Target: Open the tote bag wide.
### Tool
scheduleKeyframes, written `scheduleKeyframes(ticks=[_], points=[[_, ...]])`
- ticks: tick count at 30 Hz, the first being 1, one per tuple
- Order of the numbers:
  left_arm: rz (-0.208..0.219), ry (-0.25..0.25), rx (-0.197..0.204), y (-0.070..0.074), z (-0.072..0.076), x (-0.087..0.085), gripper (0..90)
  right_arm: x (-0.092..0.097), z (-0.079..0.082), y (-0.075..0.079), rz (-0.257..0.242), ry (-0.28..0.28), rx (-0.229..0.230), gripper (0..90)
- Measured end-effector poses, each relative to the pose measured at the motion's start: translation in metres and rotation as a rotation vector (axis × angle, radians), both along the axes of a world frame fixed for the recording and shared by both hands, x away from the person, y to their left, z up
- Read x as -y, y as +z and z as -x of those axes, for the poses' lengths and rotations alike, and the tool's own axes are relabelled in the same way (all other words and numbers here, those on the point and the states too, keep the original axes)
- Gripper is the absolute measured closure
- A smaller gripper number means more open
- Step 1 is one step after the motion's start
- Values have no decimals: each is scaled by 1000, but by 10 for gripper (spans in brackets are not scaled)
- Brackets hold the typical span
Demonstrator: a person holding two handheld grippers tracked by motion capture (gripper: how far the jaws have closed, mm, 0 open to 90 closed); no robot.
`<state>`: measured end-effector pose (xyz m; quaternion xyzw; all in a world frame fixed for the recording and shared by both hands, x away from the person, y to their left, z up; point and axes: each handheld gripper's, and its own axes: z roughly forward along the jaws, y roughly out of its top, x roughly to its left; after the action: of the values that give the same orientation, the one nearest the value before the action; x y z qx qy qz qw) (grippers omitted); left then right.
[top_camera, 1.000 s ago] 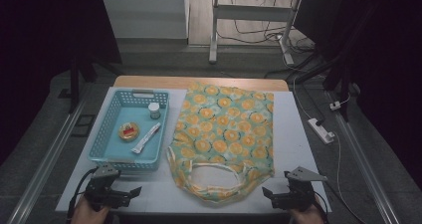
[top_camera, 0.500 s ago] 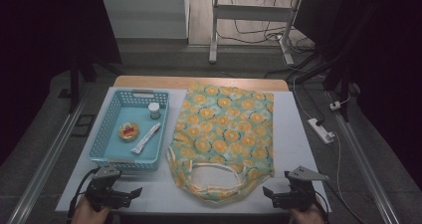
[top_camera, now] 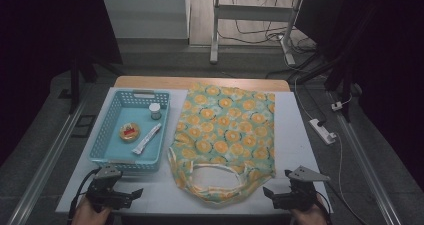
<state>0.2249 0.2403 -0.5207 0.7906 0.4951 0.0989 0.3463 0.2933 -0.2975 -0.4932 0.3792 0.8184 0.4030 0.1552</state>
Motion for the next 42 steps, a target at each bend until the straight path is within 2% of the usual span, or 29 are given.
scheduleKeyframes(ticks=[13, 20, 32, 35, 42], points=[[4, -6, 1, 0, 0, -1, 14, -18, 1, 7, -3, 56, 8, 0], [4, -7, -2, 0, 0, 0, 14, -29, -2, 3, 19, 104, -26, 0], [1, -14, 0, 0, 0, 0, 12, -50, -3, 5, 33, 153, -14, 0], [3, -13, -1, 0, 0, 0, 12, -58, -5, 6, 24, 176, -24, 0], [0, -12, -4, 0, 0, 0, 13, -71, -8, 5, 39, 219, -48, 0]])
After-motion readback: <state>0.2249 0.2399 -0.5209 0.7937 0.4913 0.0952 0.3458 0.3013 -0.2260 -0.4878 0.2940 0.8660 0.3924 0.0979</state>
